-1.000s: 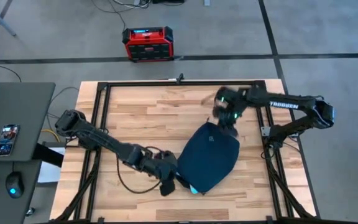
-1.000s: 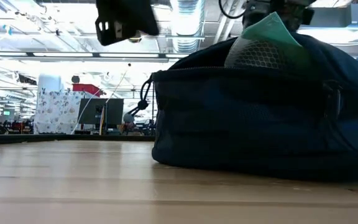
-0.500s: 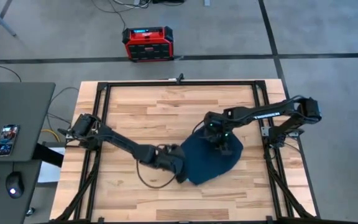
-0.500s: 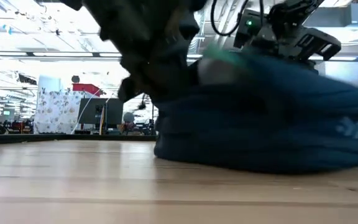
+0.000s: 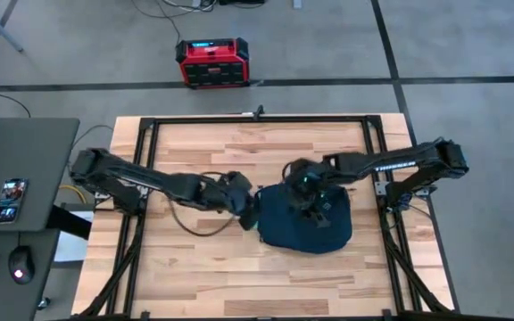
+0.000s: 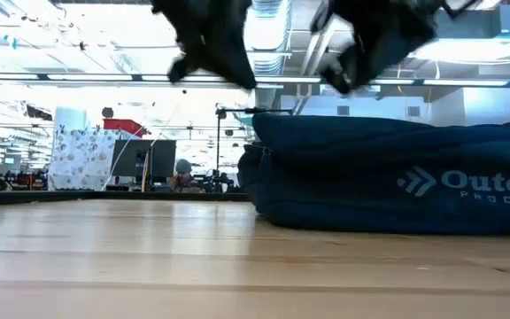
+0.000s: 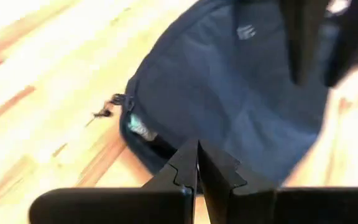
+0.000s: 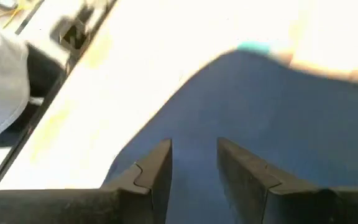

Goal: Unpack backpack
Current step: Close the backpack

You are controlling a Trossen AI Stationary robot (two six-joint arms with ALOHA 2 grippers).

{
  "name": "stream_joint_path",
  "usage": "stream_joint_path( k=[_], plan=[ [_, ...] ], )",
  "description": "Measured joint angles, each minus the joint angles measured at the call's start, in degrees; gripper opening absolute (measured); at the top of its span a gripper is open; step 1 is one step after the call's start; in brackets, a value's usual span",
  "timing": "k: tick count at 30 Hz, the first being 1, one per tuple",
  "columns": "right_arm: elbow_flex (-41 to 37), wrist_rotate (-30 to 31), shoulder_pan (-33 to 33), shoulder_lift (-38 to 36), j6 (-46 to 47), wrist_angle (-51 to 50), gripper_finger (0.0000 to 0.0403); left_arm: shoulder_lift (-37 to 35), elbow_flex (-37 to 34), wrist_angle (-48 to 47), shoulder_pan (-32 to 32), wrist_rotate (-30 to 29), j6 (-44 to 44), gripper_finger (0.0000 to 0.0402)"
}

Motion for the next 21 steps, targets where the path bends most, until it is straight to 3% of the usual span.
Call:
stream_joint_path(
  k=[5, 9, 16, 19, 21],
  plan=[
    [3.6, 4.1, -6.2, 0.5, -4.2, 0.8, 0.0119, -4.8, 0.0, -6.3, 0.3, -3.7, 0.4, 0.0003],
    [3.6, 4.3, -13.3, 1.2, -5.3, 0.9, 0.0128, -5.0, -0.1, -6.7, 3.9, -3.0, 3.1, 0.0035],
    [3.1, 1.5, -21.6, 1.8, -5.7, -2.5, 0.0163, 0.3, -0.4, -7.2, 14.3, 9.6, 11.0, 0.0129],
    [3.0, -0.6, -22.7, 4.0, -5.4, -5.7, 0.0175, 3.6, -0.5, -7.9, 18.6, 16.1, 19.9, 0.0155],
    [3.0, -1.6, -22.6, 5.8, -5.4, -6.4, 0.0181, 5.6, -0.5, -7.7, 20.7, 16.9, 28.4, 0.0162]
  ],
)
